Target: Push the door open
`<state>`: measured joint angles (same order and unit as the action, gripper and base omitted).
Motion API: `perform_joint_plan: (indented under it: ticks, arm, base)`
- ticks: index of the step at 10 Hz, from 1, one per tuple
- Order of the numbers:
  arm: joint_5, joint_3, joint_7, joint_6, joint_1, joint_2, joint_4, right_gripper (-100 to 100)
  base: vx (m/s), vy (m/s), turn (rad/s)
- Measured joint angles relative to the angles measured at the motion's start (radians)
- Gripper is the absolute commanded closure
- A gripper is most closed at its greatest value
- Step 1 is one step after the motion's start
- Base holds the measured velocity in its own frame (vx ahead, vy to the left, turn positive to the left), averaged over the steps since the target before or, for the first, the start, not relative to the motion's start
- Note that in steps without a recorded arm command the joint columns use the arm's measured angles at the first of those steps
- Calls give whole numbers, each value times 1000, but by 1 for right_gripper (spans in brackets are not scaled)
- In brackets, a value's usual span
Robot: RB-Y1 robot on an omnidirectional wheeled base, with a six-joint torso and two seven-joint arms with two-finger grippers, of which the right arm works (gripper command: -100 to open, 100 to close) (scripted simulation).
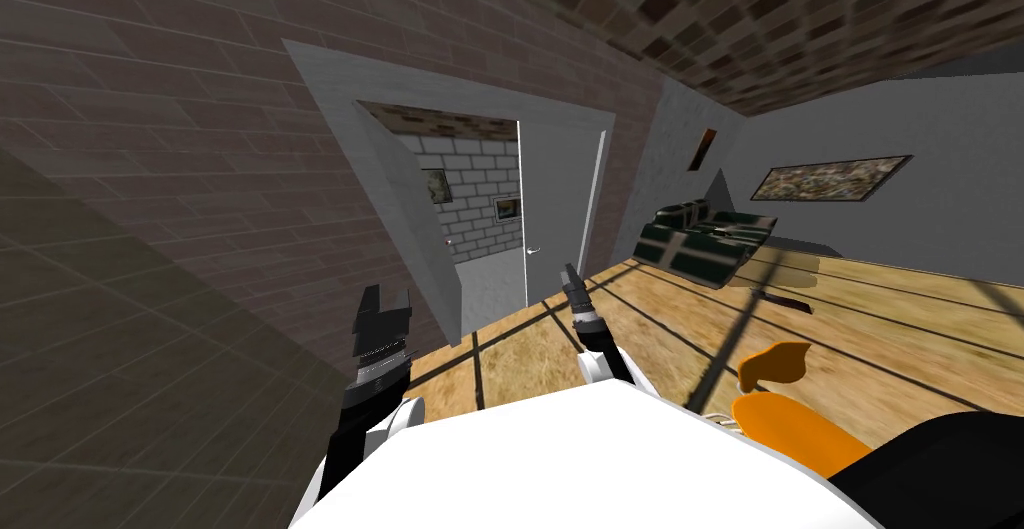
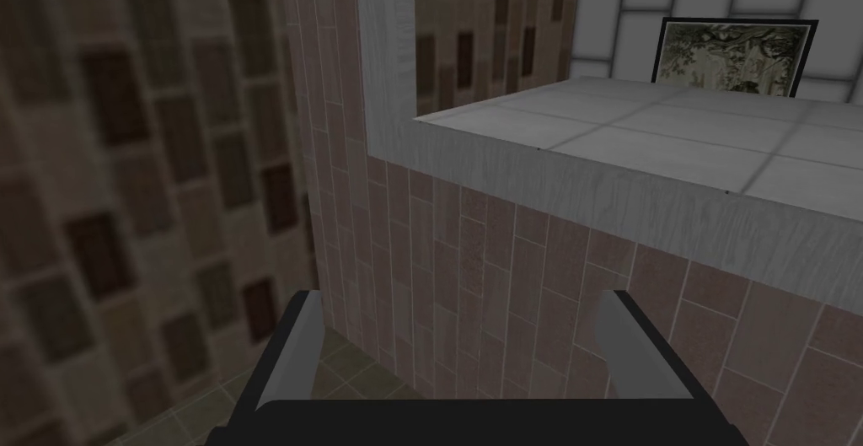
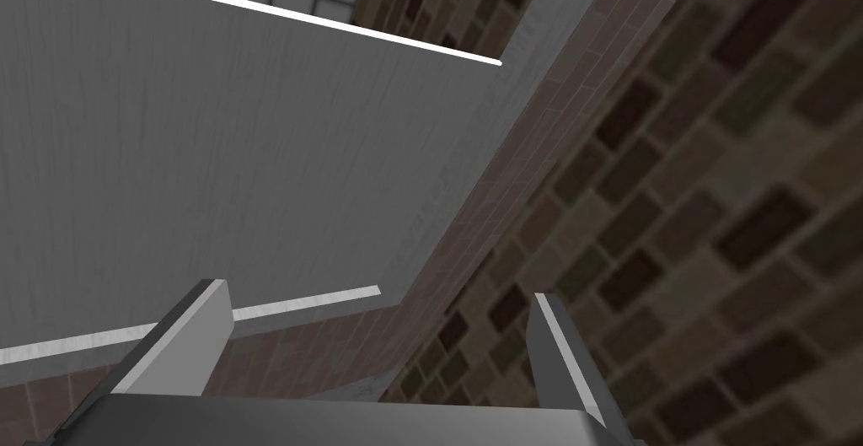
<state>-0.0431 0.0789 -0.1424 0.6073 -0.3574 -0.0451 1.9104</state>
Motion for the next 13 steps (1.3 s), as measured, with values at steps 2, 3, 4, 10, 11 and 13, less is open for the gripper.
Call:
perform_joint_plan:
  ticks: [2, 3, 4, 10, 11, 13]
  arm:
    - [5, 1, 8, -1, 20, -9, -42, -100]
    - [8, 2, 11, 0, 32, -13, -68, -100]
    - [10, 4, 12, 6, 49, -13, -103, -100]
    - [23, 18, 28, 36, 109, -25, -271, -100]
    - [25, 17, 31, 38, 119, -27, -289, -100]
    - [29, 20, 34, 49, 141, -27, -345, -100]
  base:
    - [96, -60, 22]
    - [89, -53, 26]
    - [98, -65, 24]
    - [92, -67, 22]
    - [56, -37, 9]
    - [69, -56, 29]
